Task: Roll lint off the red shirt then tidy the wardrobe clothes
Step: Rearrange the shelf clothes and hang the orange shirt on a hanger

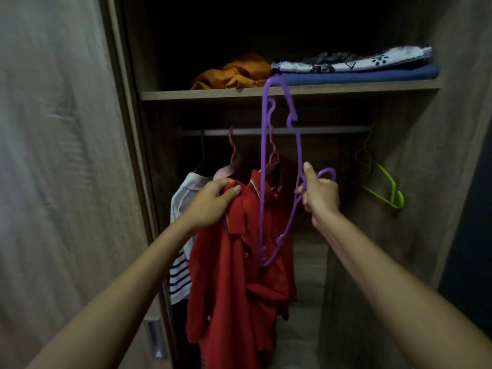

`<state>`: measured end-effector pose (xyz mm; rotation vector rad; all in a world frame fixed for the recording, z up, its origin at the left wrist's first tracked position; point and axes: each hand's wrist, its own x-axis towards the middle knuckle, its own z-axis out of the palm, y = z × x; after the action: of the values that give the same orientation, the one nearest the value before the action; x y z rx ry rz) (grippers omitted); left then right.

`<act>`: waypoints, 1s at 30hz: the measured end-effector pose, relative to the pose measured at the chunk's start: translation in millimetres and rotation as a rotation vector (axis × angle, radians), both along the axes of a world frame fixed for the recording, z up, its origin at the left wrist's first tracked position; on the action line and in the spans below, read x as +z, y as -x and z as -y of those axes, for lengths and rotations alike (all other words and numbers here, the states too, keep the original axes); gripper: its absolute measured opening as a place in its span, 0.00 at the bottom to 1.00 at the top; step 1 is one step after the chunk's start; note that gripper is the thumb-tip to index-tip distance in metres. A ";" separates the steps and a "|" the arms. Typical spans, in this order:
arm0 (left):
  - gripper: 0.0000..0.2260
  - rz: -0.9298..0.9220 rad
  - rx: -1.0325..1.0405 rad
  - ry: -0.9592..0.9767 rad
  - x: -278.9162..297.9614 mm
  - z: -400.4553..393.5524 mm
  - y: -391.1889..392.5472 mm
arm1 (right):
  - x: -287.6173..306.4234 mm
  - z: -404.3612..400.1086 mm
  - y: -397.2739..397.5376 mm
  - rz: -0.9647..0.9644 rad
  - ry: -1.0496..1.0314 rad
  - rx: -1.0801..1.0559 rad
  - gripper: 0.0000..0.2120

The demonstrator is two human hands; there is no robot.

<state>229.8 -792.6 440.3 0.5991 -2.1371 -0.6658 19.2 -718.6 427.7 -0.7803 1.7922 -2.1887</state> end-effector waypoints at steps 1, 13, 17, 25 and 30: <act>0.10 -0.018 -0.029 -0.016 2.4 -2.5 -2.3 | -7.5 2.6 -5.2 0.004 -0.016 -0.033 0.29; 0.10 0.073 0.205 0.247 41.6 -5.0 -76.5 | -80.3 2.4 -26.5 -0.582 -0.520 -0.183 0.26; 0.10 0.071 0.241 0.290 32.7 -12.6 -82.7 | -60.3 6.5 -18.9 -0.737 -0.582 -0.280 0.26; 0.09 -0.034 0.170 0.387 31.3 -28.1 -84.4 | -17.5 -8.2 4.7 -0.616 -0.600 -0.330 0.23; 0.09 0.010 0.188 0.310 23.3 -15.7 -75.1 | -10.9 -19.0 -17.5 -0.789 -0.615 -0.337 0.24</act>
<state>305.0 -776.9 463.6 0.6211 -2.1047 -0.2228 36.7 -699.6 416.8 -1.3534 2.9365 -1.3535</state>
